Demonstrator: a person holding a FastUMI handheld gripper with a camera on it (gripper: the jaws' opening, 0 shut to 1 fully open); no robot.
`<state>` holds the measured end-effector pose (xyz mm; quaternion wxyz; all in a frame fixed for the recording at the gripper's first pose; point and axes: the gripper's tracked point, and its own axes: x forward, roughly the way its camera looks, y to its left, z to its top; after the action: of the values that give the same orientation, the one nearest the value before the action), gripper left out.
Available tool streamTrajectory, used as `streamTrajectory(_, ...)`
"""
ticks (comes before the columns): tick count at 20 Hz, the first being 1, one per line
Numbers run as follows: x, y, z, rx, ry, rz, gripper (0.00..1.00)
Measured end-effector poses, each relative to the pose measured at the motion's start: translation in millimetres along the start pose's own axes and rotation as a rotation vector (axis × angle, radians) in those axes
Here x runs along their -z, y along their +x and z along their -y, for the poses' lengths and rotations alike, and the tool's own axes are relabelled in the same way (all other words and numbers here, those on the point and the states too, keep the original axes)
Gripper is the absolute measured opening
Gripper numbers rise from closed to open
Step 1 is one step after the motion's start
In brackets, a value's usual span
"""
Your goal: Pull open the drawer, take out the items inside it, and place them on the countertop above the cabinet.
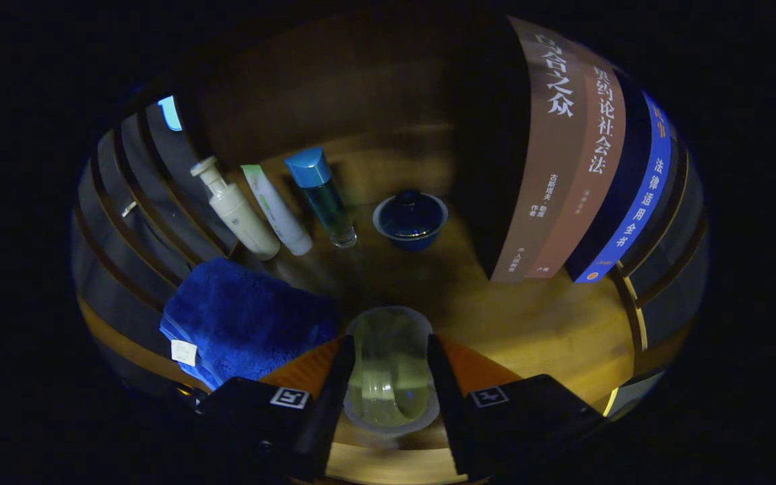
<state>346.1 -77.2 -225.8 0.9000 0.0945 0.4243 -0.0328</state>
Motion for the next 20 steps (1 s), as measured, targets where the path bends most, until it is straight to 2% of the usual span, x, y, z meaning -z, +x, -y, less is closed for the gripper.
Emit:
streamTrajectory(4,-8.0,-18.9,-3.4,-0.005,0.011,0.062,1.0)
streamTrajectory(9,2.2,-73.4,-7.1,-0.008,0.008,0.179,1.0)
streamTrajectory(13,25.2,-139.3,-14.8,-0.01,-0.041,0.333,1.0)
streamTrajectory(16,53.5,-196.7,-21.2,-0.028,-0.071,0.492,0.99)
streamTrajectory(20,121.1,-252.7,-16.5,-0.025,-0.102,0.642,0.99)
